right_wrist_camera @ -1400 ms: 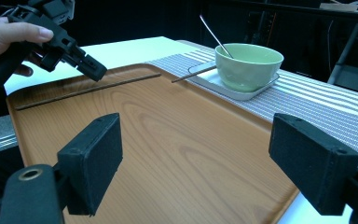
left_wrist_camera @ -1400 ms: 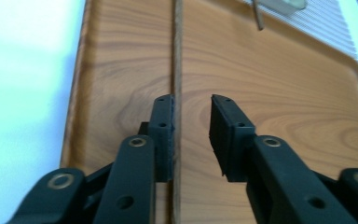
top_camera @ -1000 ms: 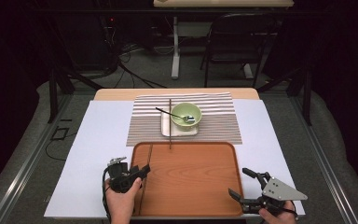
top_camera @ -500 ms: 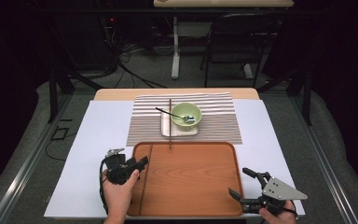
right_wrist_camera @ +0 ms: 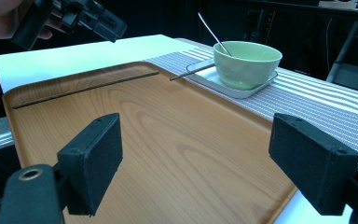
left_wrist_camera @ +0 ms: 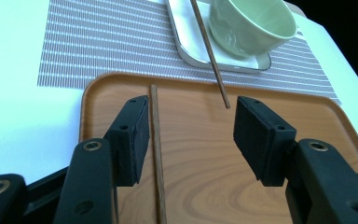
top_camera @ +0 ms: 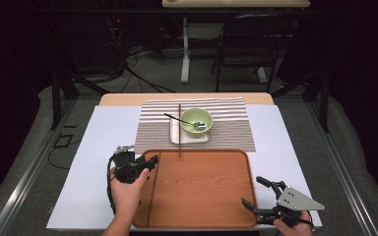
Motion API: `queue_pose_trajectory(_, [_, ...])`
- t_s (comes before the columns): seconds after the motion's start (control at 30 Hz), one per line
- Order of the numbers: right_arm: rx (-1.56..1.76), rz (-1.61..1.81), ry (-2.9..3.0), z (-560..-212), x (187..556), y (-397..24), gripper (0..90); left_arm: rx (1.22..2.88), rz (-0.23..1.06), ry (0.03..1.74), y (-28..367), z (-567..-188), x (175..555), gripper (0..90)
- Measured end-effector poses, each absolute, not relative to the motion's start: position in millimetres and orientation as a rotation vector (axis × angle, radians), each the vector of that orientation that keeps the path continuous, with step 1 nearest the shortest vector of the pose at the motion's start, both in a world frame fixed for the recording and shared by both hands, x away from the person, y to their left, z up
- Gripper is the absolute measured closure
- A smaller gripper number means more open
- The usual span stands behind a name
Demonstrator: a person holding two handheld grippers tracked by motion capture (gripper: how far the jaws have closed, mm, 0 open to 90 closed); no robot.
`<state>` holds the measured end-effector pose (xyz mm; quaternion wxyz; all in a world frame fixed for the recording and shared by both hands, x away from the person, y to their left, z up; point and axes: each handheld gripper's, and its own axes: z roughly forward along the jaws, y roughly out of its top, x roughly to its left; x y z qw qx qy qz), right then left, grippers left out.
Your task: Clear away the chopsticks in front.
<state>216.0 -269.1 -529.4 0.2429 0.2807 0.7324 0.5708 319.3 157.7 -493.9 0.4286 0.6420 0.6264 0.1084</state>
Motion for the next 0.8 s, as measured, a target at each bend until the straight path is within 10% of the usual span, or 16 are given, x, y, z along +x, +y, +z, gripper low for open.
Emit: queue_pose_trajectory(0.8, [0.762,1.554,2.003,-529.4,216.1,-269.4,16.8,1.666,0.243,1.526,132.3,-474.6,377.6,52.0])
